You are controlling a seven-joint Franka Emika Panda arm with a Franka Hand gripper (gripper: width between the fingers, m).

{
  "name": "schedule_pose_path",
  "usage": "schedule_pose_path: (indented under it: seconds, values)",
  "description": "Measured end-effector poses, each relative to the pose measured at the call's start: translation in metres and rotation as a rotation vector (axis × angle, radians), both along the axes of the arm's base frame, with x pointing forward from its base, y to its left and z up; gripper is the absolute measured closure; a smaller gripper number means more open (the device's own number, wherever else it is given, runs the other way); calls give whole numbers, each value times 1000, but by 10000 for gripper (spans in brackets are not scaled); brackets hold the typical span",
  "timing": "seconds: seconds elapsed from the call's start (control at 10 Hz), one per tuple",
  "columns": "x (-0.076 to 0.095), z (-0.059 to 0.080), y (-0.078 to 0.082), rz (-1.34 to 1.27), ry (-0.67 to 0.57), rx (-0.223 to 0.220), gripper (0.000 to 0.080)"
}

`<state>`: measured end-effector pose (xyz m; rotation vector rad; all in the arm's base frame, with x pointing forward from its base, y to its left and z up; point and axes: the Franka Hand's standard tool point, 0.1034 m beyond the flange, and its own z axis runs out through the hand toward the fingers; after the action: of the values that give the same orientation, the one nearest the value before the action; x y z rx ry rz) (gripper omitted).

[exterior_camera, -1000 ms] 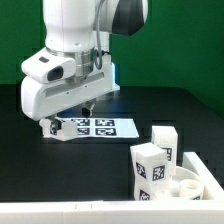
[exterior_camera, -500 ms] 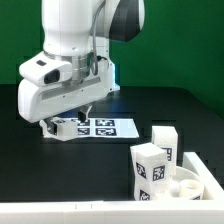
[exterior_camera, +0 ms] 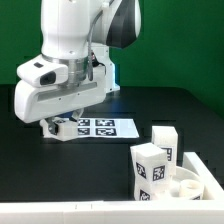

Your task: Assemble stool

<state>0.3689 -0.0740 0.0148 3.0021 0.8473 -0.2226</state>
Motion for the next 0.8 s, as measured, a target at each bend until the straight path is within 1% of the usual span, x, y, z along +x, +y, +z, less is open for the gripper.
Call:
schedule_pose_path:
  seconds: [0.1,0.2,0.3,0.4,0.5,0.6,0.8]
  values:
    - [5,1,6,-152,-16,-20,478]
    - [14,4,10,-290,-38,-36,478]
    - [23,7,10,-517,-57,-41,478]
    - [24,8,6,-707,-71,-38,478]
    - [18,6,1,-852,-74,-36,478]
    - [13,4,-6,-863,-108,-47,478]
    - [13,3,-1,-863,-67,-37,478]
